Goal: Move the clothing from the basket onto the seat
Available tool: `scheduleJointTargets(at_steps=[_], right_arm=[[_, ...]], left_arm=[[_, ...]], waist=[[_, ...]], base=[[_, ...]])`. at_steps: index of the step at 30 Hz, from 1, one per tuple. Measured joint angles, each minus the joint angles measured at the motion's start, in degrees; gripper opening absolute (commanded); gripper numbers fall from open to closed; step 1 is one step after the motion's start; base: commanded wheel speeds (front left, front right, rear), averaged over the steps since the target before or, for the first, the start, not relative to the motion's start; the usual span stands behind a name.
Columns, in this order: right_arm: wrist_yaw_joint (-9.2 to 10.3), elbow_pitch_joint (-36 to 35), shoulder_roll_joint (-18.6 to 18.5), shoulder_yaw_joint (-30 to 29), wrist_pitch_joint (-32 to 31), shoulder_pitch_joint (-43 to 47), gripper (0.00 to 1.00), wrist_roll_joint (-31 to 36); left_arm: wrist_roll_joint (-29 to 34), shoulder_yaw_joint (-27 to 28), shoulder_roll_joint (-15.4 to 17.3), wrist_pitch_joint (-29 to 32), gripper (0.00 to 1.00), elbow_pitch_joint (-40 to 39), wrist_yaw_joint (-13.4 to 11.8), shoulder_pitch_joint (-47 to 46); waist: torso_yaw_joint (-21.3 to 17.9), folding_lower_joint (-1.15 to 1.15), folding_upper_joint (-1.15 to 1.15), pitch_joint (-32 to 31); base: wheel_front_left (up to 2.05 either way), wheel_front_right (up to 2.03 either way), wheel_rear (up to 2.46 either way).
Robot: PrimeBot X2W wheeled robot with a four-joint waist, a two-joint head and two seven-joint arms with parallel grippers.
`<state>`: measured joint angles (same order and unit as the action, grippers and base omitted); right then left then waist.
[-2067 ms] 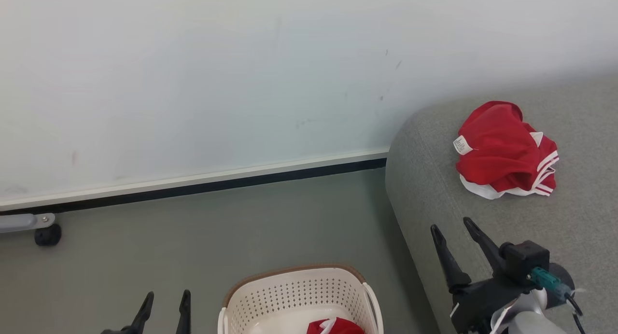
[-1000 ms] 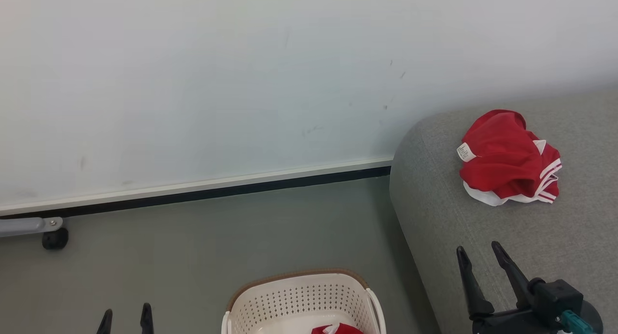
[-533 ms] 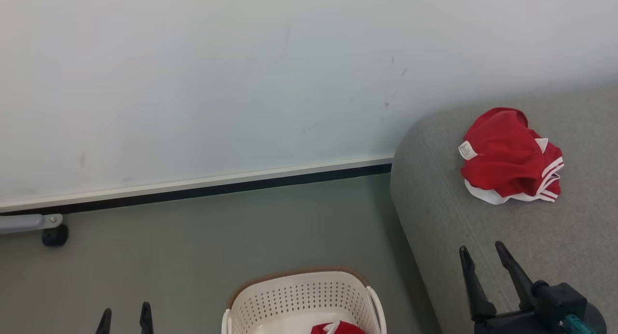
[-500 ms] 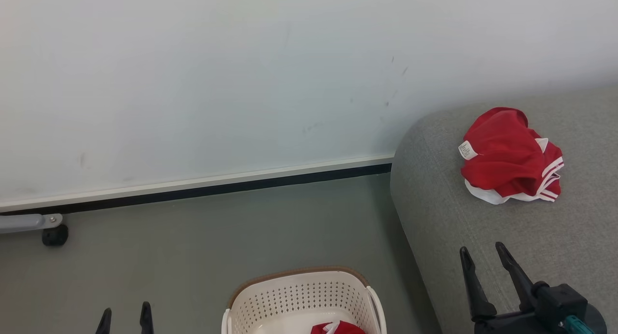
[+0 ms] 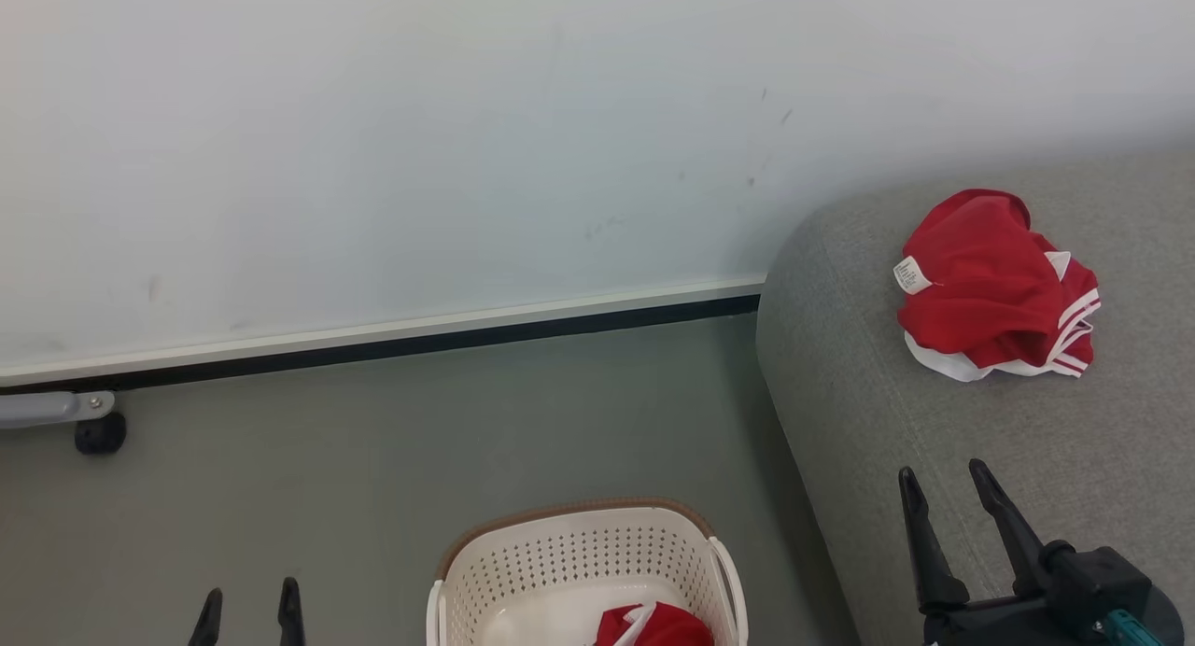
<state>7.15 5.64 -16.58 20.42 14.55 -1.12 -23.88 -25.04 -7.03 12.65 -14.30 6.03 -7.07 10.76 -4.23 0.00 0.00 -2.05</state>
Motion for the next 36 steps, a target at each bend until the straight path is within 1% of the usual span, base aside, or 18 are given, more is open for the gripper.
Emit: scheduleJointTargets(at_steps=[5, 8, 18, 29, 36], right_arm=[[0.0, -1.24, -0.09, -1.34, 0.0, -0.01, 1.0, 0.33], [0.0, -2.05, -0.09, -2.32, 0.0, -0.23, 1.0, 0.99], [0.0, -3.76, -0.14, -4.01, 0.14, -4.14, 1.0, 1.75], [0.0, -5.78, -0.14, -4.57, 0.08, -11.77, 1.0, 2.72], [-0.02, -6.39, -0.2, -4.8, -0.38, -17.74, 1.0, 2.76]], left_arm=[[0.53, -1.43, 0.05, 0.0, 1.0, -0.42, 0.45, -0.53], [1.02, -2.43, 0.19, 0.0, 1.0, -0.49, 0.63, -2.34], [3.91, -7.6, -0.19, 1.94, 1.0, 1.31, 3.1, -9.87], [7.11, -13.97, -2.04, 6.26, 1.0, 8.1, 6.11, -18.21], [7.92, -16.18, -3.77, 8.87, 1.0, 13.52, 6.69, -22.97]], waist=[[0.03, 0.0, 0.0, 1.8], [0.04, 0.0, 0.0, 3.37], [-0.28, 0.01, 0.0, 9.34], [-2.29, 0.01, 0.01, 17.24], [-4.18, 0.01, 0.01, 22.35]], base=[[0.0, 0.0, 0.0], [0.0, 0.0, 0.0], [0.0, 0.0, 0.0], [0.0, 0.0, 0.0], [0.0, 0.0, 0.0]])
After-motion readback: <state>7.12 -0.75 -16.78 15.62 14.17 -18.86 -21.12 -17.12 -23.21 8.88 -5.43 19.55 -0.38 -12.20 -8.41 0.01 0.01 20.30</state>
